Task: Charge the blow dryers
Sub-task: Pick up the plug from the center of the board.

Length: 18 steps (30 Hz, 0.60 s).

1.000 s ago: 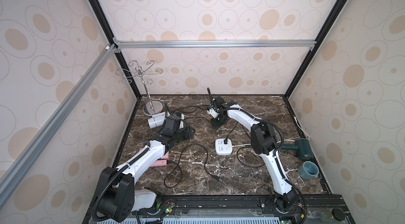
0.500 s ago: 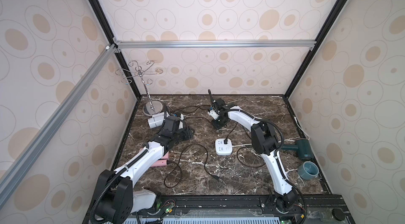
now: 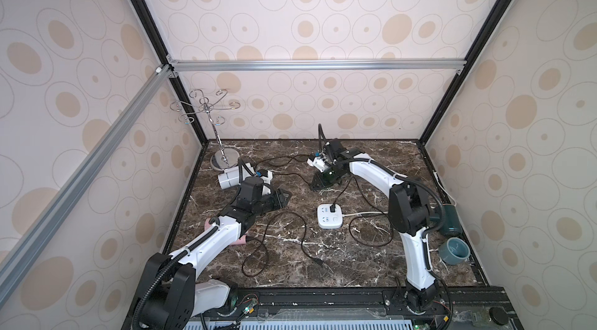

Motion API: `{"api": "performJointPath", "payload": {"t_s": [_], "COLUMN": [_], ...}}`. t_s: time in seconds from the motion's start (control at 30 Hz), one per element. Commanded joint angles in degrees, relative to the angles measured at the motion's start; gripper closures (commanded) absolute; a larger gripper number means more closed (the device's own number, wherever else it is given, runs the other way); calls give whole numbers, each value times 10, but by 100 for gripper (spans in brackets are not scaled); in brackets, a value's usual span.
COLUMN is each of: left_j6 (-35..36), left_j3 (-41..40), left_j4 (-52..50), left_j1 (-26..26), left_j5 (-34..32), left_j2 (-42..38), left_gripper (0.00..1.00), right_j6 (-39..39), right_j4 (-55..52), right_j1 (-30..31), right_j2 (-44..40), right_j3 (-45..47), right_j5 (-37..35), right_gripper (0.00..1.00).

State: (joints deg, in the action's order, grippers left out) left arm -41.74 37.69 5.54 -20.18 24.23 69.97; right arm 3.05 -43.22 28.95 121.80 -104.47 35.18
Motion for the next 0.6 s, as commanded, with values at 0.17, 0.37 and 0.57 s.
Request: {"api": "performJointPath", "payload": {"t_s": [0.17, 0.37, 0.57], "left_j6": [-58, -80, -109], "left_j3": [-37, -47, -57], "left_j4": [200, 251, 291], "left_j1": [3, -5, -10], "left_j5": [87, 114, 137], "left_j2": [-68, -67, -49], "left_gripper": [41, 40, 44], "right_j6": [107, 188, 287], "right_j4": [107, 261, 425], "right_j1": [-7, -7, -7], "right_j2": [-92, -157, -179], "right_j3": [100, 186, 244], "right_j5": [307, 366, 391], "right_gripper": [100, 100, 100]}}
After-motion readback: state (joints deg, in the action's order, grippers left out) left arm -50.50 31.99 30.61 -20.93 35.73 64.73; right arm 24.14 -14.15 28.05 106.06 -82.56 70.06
